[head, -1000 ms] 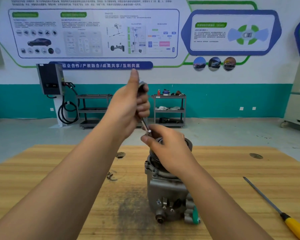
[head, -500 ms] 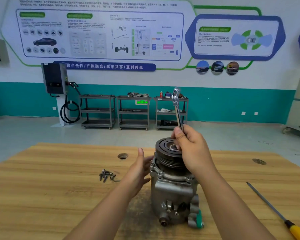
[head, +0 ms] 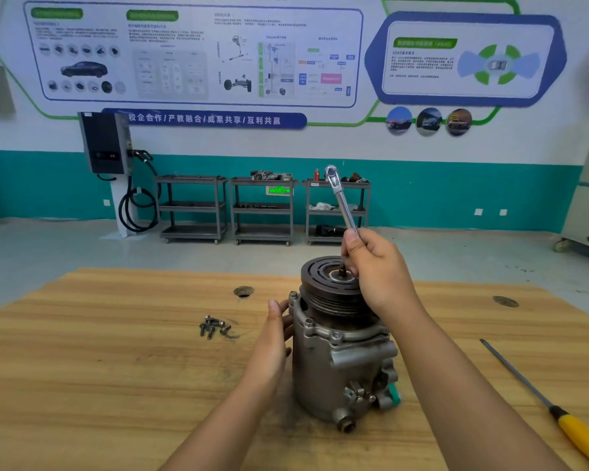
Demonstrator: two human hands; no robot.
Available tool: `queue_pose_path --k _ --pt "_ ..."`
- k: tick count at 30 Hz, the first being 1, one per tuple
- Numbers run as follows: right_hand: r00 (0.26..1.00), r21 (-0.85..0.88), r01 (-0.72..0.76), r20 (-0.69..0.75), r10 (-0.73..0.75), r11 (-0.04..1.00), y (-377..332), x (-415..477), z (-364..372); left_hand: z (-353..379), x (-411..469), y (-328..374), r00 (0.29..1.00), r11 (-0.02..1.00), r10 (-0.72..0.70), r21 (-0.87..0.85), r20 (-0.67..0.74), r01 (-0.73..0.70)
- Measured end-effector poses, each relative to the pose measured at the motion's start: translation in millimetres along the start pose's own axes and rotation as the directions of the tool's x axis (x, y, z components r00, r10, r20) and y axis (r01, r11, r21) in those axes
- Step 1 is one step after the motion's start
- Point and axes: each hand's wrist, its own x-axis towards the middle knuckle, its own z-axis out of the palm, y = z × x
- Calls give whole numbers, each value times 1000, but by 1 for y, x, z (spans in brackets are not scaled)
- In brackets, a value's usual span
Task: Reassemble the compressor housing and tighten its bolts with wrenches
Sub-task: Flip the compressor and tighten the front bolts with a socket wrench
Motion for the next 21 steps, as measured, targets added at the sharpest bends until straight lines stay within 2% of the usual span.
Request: queue_pose_path --k 1,3,5,6,8,10,12,15,18,21 --pt "1000 7 5 -1 -5 1000 -1 -1 0 -8 0 -2 1000 997 19 72 -3 -18" --pt "1000 13 16 1 -16 1000 -2 -2 1 -33 8 -11 996 931 74 361 -55 -50" --pt "1000 10 21 7 -21 1000 -2 -2 2 -64 23 -23 977 730 149 684 -150 -6" --pt "1000 7 23 8 -23 1000 -2 -2 2 -78 31 -26 965 622 184 782 -185 32" --pt "1000 5 21 12 -21 1000 -2 -2 1 -99 47 -28 951 429 234 899 -203 86" --pt "1000 20 20 13 -20 1000 -3 -2 0 -108 58 -30 953 247 213 955 -216 162" --pt "1000 30 21 12 -22 999 -3 -3 -1 -111 64 -33 960 130 148 967 -239 220" --pt "999 31 38 5 -38 999 -1 -4 0 -111 75 -39 968 84 119 974 -220 211" --pt "999 37 49 -8 -48 998 0 -5 2 -110 81 -43 955 89 204 975 -217 202" --pt "998 37 56 -21 -55 998 0 -5 2 -110 81 -47 924 77 274 963 -269 257"
